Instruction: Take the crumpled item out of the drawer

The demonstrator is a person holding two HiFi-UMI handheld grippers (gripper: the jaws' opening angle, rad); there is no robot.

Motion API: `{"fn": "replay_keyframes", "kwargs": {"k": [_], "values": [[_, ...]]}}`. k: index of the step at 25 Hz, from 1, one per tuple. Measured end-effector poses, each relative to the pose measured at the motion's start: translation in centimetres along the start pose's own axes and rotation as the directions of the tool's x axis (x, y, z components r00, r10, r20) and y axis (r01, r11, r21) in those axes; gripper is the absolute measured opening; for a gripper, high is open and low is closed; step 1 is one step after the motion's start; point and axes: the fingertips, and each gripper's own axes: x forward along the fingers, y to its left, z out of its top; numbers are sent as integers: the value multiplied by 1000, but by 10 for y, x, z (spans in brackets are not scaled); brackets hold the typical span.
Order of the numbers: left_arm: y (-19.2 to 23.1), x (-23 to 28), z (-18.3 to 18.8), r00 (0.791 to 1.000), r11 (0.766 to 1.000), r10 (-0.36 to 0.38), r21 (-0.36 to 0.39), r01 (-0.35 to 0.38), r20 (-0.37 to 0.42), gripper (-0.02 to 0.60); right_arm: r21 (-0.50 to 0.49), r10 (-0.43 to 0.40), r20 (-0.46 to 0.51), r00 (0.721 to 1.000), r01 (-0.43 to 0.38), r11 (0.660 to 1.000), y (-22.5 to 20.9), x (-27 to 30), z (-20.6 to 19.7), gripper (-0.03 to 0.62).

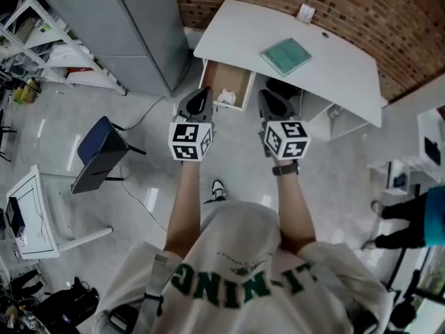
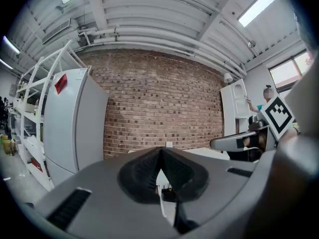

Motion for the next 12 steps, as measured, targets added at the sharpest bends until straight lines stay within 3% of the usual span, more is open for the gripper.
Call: {"fn": "replay_keyframes", "kwargs": {"k": [12], "values": [[54, 35, -54, 998, 998, -16, -68, 11, -66, -8, -14, 1, -141, 990, -3, 1000, -2, 74, -56, 12]]}}
